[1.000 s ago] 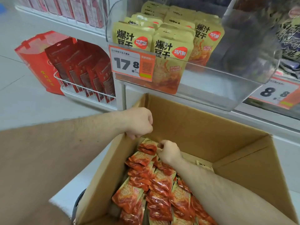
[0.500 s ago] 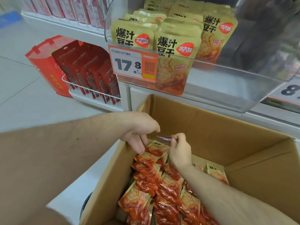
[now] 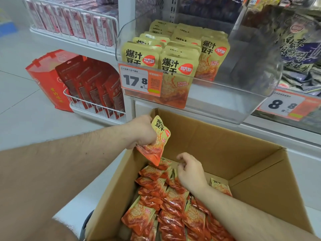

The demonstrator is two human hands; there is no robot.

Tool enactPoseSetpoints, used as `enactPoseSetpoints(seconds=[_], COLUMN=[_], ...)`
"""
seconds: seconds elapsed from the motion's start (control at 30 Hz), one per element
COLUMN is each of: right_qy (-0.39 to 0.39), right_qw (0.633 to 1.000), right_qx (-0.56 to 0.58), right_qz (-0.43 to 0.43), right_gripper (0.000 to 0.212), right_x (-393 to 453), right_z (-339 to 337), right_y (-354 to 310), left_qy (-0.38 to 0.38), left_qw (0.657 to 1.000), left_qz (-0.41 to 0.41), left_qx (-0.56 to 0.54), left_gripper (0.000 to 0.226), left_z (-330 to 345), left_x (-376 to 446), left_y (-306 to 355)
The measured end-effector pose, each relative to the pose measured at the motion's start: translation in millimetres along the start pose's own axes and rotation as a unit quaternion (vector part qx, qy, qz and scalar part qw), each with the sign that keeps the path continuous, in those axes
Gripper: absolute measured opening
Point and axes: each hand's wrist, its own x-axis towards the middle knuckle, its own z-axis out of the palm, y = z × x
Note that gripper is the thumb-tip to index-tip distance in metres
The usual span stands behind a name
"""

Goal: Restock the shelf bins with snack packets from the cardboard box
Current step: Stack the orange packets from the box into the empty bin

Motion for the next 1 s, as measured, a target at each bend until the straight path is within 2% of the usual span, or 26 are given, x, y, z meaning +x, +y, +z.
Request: enactPoseSetpoints(seconds=[0.17,0.33,0.43,0.53,0.67,0.77,0.9,1.0], right_qy=[-0.082,-0.141,-0.151,-0.117,-0.035,0.028,0.106,0.159], right_qw=[0.979,0.964,0.962,0.971,0.988,0.991,0.989,0.976], right_qx=[0.004,-0.057,-0.110,-0.115,-0.017,0.047,0.100,0.099], right_qz=[0.184,0.217,0.197,0.174,0.148,0.118,0.003,-0.114], right_gripper=[0.019,0.032,0.031,0.021,0.008,0.002,0.020,0.020], right_x=[28.1,45.3,50.6,51.4,39.8,16.4,-21.8,-43.3], right_z=[45.2,87.3,99.0,98.2,75.5,38.1,-15.9,-48.8], right_y=[21.8,34.7,42.2,44.8,32.0,15.2,-6.8,-25.7], left_qy=[-0.019,-0.013,-0.017,-0.026,-0.039,-0.065,-0.087,-0.112], left_qw=[1.000,0.999,0.998,0.997,0.997,0.998,0.989,0.970], left_qz=[0.009,0.005,0.000,0.001,-0.004,-0.026,-0.055,-0.088], left_qx=[0.023,0.046,0.068,0.076,0.064,0.005,-0.103,-0.197], left_gripper=[0.040,0.036,0.037,0.037,0.042,0.038,0.033,0.017], left_z=[-3.7,-8.7,-10.3,-8.9,-11.4,-16.8,-20.3,-14.0], left_x=[7.2,18.2,23.2,26.0,25.5,20.6,10.4,-2.8], left_y=[-4.8,-7.9,-8.6,-8.6,-7.1,-6.6,-8.5,-7.5])
